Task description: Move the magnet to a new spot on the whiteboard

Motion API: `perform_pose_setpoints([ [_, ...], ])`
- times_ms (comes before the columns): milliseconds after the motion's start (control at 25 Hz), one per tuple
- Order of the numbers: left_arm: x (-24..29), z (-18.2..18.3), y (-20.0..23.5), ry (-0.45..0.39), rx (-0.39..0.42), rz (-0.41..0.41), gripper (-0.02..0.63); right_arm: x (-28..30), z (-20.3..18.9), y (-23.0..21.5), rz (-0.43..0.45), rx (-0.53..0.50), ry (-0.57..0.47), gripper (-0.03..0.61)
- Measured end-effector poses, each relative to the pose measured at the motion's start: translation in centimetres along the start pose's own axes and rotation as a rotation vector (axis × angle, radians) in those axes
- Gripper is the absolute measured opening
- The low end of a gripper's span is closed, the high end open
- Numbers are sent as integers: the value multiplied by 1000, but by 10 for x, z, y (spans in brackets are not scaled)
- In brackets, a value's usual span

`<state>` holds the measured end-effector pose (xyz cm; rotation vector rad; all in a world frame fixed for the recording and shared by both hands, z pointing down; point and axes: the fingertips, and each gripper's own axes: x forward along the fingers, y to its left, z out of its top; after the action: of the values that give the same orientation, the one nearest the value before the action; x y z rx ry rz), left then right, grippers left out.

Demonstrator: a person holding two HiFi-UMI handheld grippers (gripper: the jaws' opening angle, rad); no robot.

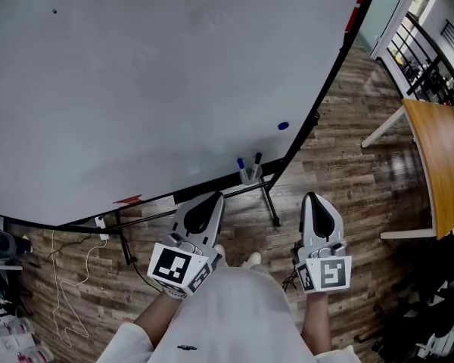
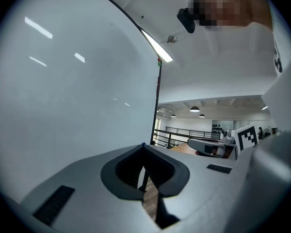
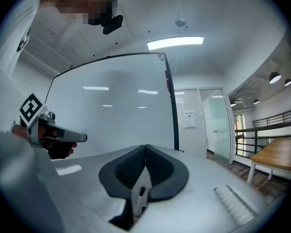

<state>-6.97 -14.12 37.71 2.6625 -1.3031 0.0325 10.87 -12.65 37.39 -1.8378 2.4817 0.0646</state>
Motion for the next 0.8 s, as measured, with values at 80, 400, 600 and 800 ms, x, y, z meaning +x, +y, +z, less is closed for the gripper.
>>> perform_pose_setpoints([
  [80,-1,0,0,0,-1,2,6,1,0,0,1,0,1,11],
  [400,-4,-4,-1,9,-3,-4,6,1,-4,7,17,-7,7,11],
  [600,-6,-4,-4,10,-4,-11,6,1,-2,7,13,5,7,11],
  [800,-6,-5,-5,12,-6,-14,6,0,-3,6,10,15,8,11],
])
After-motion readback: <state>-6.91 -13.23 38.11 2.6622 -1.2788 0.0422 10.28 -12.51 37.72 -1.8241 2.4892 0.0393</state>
